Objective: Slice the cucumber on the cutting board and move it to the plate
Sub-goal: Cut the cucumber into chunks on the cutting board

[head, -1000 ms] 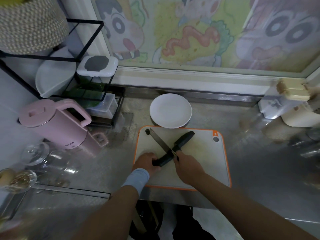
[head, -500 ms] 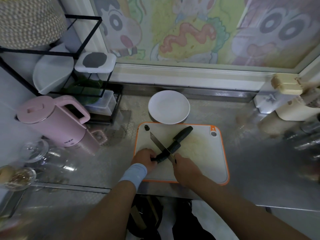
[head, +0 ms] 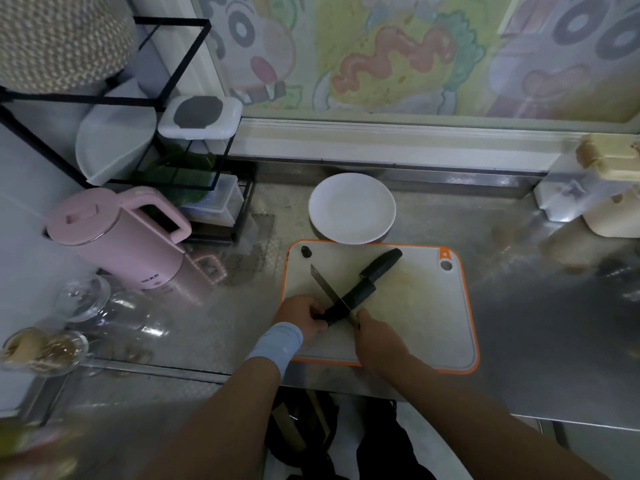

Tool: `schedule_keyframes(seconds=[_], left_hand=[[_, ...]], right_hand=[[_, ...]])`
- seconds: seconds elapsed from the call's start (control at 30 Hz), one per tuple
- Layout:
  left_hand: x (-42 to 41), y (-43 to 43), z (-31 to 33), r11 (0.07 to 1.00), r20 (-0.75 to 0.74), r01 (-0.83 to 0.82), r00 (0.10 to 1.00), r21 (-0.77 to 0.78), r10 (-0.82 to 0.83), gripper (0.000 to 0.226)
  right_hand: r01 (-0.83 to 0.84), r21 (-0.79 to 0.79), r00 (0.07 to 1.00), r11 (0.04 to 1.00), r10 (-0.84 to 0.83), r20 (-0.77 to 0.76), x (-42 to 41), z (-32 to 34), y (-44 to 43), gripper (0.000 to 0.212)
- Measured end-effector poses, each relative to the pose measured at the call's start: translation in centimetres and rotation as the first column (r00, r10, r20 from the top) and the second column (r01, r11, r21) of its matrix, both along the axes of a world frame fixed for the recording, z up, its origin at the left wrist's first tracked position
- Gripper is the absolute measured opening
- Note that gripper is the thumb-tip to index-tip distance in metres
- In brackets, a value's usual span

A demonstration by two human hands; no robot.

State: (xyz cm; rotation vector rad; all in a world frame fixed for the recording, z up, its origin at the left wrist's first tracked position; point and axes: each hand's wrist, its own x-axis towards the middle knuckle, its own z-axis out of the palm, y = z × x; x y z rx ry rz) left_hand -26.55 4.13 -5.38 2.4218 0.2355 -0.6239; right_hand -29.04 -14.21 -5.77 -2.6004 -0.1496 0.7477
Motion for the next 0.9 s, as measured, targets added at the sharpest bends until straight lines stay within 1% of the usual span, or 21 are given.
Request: schedule_keyframes(seconds=[0.1, 0.17, 0.23, 0.3, 0.33, 0.43, 0.6, 0.67, 0.77, 0.9], left_hand=[[-0.1, 0.4, 0.3, 1.0, 0.004, 0.023, 1.0, -0.017, -0.023, 0.025], [-0.3, 1.0, 0.7, 0.998, -0.012, 0.063, 0.998, -0.001, -0.063, 0.025], [-0.7, 2.0, 0.9, 0.984, -0.047, 0.156, 0.987, 0.081, -0.152, 0.018], [-1.4, 3.3, 0.8, 0.97, -0.07, 0.193, 0.98, 0.147, -0.185, 0.014], [-1.7, 3.8, 0.6, 0.972, -0.071, 0.181, 0.982, 0.15, -0.172, 0.017], [-1.9, 4.3, 0.6, 0.982, -0.057, 0.142, 0.989, 0.124, -0.136, 0.03], [-1.7, 3.2, 0.3, 0.981, -0.097, 0.169, 0.982, 0.098, -0.16, 0.045], [-2.0, 2.8, 0.3, 0.983, -0.083, 0.163, 0.984, 0.089, -0.156, 0.047], [-2.8, 3.0, 0.3, 0.993, -0.045, 0.101, 0.994, 0.06, -0.098, 0.048], [-3.7, 3.9, 0.6, 1.0, 0.016, 0.026, 1.0, 0.002, -0.026, 0.048]], right_hand=[[-0.003, 0.002, 1.0, 1.0, 0.003, -0.011, 0.7, 0.0, 0.3, 0.031], [0.001, 0.001, 1.0, 1.0, -0.001, -0.029, 1.4, 0.1, 0.6, 0.033], [0.003, 0.007, 1.0, 1.0, -0.003, -0.029, 1.8, 0.2, 0.7, 0.029], [0.007, 0.011, 1.0, 1.0, -0.006, -0.016, 2.0, 0.6, 0.7, 0.019], [0.011, 0.014, 1.0, 1.0, -0.011, -0.008, 2.1, 0.9, 0.7, 0.016], [0.015, 0.025, 1.0, 1.0, -0.015, 0.02, 2.2, 1.8, 0.7, 0.018], [-0.003, 0.066, 0.997, 0.998, -0.002, 0.081, 2.9, 4.0, 0.6, 0.016], [0.01, 0.093, 0.994, 0.996, -0.02, 0.104, 3.0, 4.8, 0.7, 0.016], [0.021, 0.142, 0.994, 0.99, -0.037, 0.106, 2.5, 5.8, 1.2, 0.017], [-0.036, 0.165, 0.998, 0.986, 0.027, 0.059, 0.3, 5.7, 2.3, 0.016]])
